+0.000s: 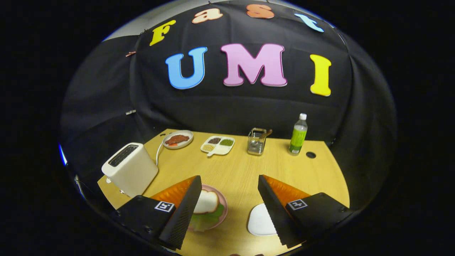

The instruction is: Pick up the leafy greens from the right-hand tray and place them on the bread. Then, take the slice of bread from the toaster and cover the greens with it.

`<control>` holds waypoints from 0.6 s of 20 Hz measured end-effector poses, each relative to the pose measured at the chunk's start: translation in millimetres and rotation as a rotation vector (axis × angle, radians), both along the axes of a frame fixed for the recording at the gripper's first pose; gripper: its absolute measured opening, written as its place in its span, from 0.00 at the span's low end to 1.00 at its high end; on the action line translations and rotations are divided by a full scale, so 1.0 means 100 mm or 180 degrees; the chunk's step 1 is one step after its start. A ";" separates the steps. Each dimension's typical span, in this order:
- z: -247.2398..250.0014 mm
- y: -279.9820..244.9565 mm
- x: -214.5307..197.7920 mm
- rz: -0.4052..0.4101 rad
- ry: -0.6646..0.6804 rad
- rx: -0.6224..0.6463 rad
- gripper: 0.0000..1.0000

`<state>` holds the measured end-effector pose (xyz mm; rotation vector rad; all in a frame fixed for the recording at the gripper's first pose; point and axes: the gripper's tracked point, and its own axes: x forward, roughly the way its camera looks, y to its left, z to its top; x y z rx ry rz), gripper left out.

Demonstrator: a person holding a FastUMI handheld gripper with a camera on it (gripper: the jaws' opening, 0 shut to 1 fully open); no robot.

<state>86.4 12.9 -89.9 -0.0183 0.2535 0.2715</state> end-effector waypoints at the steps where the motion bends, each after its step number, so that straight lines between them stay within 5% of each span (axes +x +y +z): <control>1: 0.17 -0.07 -0.03 -0.0028 -0.0113 -0.0004 0.99; 12: 1.34 -0.69 -0.80 -0.0835 -0.0872 -0.0021 0.99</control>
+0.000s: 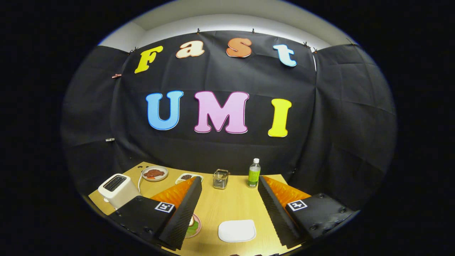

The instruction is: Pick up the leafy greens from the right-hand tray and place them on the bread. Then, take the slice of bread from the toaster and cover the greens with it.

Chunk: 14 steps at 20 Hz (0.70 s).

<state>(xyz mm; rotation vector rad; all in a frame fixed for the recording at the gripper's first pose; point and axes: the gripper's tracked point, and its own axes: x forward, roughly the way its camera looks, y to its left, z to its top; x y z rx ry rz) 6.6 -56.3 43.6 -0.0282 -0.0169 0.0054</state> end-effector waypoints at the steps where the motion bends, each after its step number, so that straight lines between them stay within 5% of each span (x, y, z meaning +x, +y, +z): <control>1: 0.04 0.03 -0.10 -0.0040 -0.0027 0.0039 0.98; 14: -0.12 0.34 -0.50 -0.0130 0.0132 0.0225 0.98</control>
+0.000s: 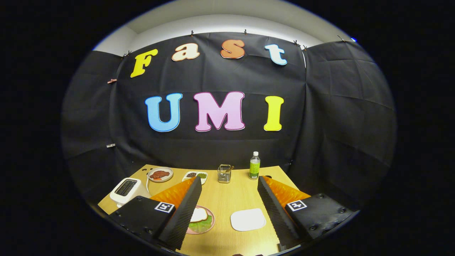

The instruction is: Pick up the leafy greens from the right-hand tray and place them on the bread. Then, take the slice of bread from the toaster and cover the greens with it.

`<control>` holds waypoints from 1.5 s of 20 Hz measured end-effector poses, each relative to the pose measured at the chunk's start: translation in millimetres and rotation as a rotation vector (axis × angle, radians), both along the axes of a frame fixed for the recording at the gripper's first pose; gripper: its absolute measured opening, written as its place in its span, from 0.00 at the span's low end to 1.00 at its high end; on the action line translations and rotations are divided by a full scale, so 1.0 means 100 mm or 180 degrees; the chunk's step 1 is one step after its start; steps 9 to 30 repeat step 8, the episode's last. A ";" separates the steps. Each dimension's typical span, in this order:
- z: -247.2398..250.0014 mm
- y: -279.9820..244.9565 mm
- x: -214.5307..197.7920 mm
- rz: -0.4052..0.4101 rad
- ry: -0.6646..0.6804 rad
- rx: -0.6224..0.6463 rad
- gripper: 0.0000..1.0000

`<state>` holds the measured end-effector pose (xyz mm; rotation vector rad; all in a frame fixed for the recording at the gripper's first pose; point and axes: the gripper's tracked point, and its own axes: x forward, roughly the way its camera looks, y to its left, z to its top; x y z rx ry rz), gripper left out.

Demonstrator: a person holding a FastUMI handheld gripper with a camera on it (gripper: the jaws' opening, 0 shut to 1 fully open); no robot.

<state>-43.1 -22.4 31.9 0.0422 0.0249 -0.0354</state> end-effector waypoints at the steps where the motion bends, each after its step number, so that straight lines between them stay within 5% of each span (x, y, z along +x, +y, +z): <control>1: 0.00 0.00 0.01 0.0000 0.0004 0.0016 0.99; 30: -0.08 0.04 0.04 0.0003 0.0041 0.0022 0.98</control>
